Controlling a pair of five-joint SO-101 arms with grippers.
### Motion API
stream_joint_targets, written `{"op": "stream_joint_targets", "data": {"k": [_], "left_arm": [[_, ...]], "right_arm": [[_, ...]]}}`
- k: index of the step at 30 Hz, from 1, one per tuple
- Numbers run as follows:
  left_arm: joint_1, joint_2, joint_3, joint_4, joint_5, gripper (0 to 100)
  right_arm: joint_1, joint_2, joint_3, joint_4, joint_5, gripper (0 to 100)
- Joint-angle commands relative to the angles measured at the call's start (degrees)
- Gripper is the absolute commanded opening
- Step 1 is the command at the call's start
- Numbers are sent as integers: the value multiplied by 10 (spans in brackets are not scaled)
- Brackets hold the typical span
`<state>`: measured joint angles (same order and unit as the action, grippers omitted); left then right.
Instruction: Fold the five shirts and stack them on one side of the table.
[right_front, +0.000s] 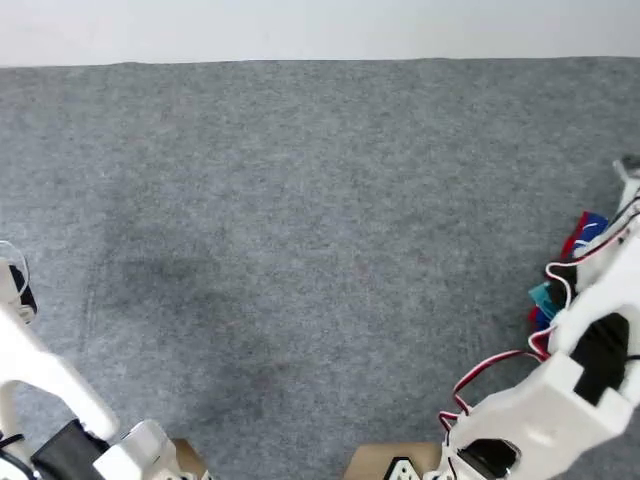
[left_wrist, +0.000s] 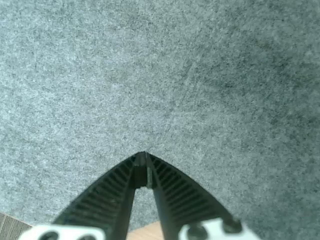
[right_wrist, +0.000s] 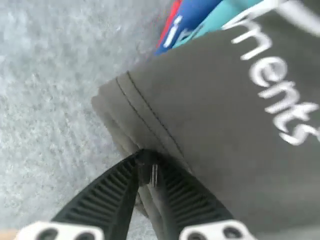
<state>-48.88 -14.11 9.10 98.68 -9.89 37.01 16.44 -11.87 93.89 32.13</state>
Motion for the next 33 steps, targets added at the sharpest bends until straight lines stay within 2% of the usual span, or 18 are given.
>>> {"op": "stream_joint_targets", "data": {"k": [1, 11, 20, 25, 30, 33], "left_arm": [[4, -22, -1, 4, -3, 3], [4, -22, -1, 5, -3, 3], [5, -40, -13, 18, 1, 3], [67, -122, 9, 18, 1, 3], [150, -216, 70, 17, 4, 3], [194, -254, 109, 11, 18, 4]], "right_arm": [[-6, -3, 0, 48, 4, 9], [-7, -115, -3, 65, 4, 9], [-65, -277, 8, 87, -1, 9], [-113, -346, 88, 87, -3, 9], [-145, -426, 166, 76, -114, 9], [-160, -473, 217, 50, -155, 9]]}}
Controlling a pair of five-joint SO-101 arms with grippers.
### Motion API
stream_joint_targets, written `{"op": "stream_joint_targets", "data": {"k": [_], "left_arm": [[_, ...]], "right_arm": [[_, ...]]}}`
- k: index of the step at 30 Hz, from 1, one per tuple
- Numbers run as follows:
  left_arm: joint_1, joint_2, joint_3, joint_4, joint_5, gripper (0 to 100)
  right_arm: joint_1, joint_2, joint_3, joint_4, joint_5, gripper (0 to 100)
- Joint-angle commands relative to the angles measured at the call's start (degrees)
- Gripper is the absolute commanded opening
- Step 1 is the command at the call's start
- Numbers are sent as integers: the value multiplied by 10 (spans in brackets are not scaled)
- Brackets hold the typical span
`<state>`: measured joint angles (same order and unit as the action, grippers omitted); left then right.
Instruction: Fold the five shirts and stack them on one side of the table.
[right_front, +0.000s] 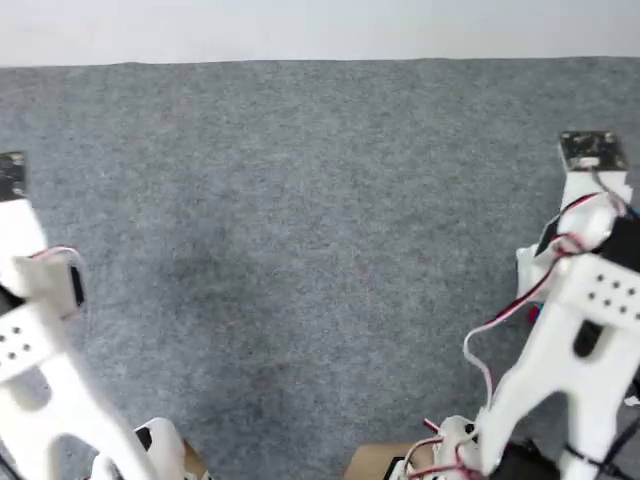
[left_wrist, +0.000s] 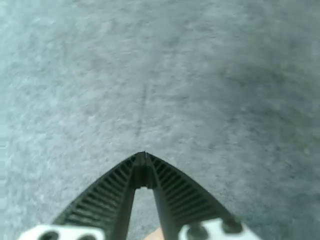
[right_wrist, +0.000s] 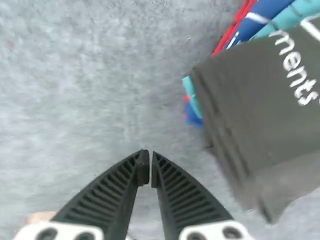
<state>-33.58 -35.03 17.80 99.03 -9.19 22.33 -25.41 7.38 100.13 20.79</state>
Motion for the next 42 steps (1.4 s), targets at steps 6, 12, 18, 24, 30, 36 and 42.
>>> {"op": "stream_joint_targets", "data": {"k": [6, 12, 18, 24, 30, 36, 42], "left_arm": [[105, -91, 85, -55, 84, 5], [155, -120, 129, -113, 156, 4], [239, -157, 224, -203, 158, 3], [294, -225, 355, -312, 159, 3], [317, -318, 477, -404, 159, 3], [334, -410, 579, -462, 159, 2], [333, -491, 662, -485, 159, 2]], "right_arm": [[-51, -163, 174, -113, -92, 9], [-114, -335, 366, -233, -130, 9], [-154, -513, 543, -324, -178, 9], [-177, -643, 628, -330, -176, 9], [-207, -729, 695, -330, -177, 9], [-233, -788, 777, -330, -178, 9], [-258, -785, 824, -330, -179, 9]]}}
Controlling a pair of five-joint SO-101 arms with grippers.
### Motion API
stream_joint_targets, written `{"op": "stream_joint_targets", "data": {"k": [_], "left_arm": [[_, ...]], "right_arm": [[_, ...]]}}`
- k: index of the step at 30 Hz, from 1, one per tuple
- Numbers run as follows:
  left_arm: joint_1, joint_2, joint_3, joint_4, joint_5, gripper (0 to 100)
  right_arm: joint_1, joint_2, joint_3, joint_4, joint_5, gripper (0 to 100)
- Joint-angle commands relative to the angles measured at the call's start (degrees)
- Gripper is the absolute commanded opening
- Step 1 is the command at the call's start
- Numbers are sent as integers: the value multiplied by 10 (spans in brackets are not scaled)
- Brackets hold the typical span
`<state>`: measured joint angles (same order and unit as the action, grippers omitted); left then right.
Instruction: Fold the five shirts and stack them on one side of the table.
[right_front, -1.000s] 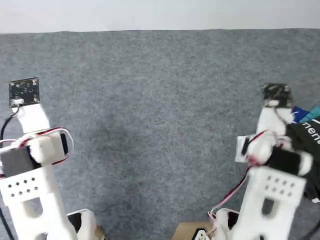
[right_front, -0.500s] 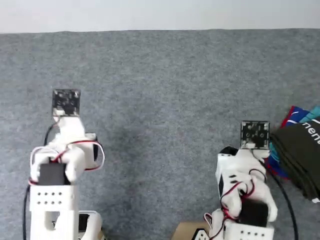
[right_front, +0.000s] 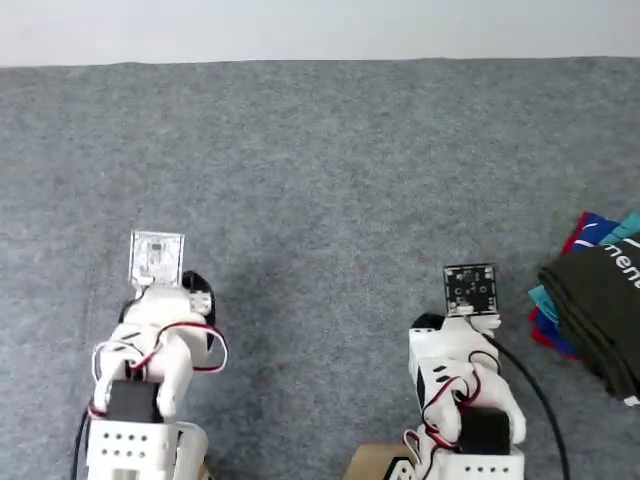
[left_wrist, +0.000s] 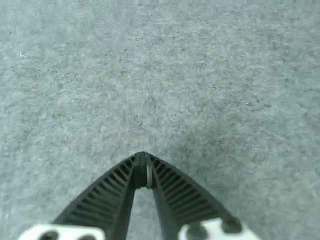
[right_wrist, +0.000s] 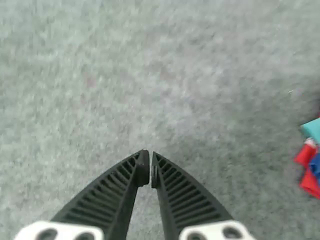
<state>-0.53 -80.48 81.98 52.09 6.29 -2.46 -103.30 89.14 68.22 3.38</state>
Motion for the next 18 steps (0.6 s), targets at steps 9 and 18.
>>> {"op": "stream_joint_targets", "data": {"k": [9, 18], "left_arm": [[3, -175, 129, -13, 2, 2], [0, -229, 145, 15, 1, 2]], "right_arm": [[-28, -2, 74, -87, -5, 9], [-41, -1, 73, -49, -2, 9]]}}
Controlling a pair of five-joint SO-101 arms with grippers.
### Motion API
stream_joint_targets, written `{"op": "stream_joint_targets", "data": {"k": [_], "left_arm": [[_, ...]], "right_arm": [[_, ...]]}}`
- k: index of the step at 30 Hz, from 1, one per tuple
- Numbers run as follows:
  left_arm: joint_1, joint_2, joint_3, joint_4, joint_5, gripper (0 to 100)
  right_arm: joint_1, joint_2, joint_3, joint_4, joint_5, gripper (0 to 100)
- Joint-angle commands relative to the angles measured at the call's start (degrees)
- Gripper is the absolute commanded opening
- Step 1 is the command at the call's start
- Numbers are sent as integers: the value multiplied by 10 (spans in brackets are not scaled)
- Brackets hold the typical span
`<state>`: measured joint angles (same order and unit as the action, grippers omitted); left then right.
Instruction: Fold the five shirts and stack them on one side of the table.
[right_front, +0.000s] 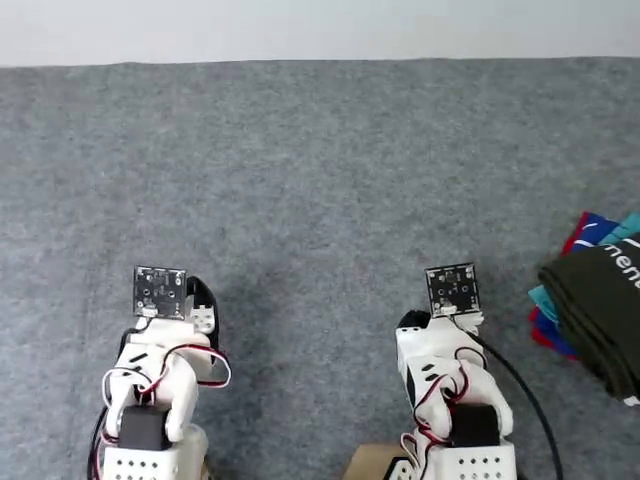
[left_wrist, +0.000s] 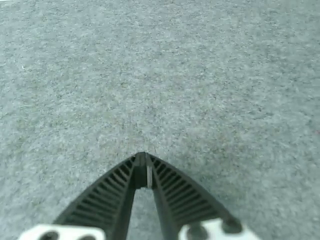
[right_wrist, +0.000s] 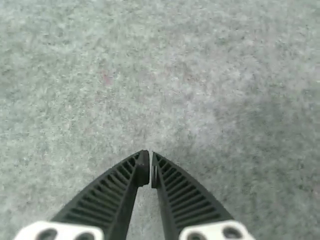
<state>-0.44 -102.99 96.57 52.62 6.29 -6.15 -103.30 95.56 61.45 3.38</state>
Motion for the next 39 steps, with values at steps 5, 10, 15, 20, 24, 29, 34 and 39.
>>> {"op": "stream_joint_targets", "data": {"k": [5, 10, 15, 20, 24, 29, 34, 39], "left_arm": [[-1, -3, -1, 56, 1, 2], [-2, -3, -1, 101, 1, 2], [-2, -3, -1, 118, 1, 2], [-2, -3, -1, 176, 0, 3], [-3, -4, -1, 185, 0, 3], [-3, -4, -1, 185, 0, 3], [-3, -4, -1, 185, 3, 3], [-3, -4, -1, 185, 2, 3]], "right_arm": [[18, -2, 9, 71, -1, 9], [94, -6, 9, 114, -4, 9], [149, -5, 9, 120, -4, 9], [170, -4, 9, 120, -4, 9], [171, -4, 9, 120, -3, 9], [171, -4, 9, 120, -3, 9], [171, -4, 9, 120, -3, 9], [171, -4, 9, 120, -3, 9]]}}
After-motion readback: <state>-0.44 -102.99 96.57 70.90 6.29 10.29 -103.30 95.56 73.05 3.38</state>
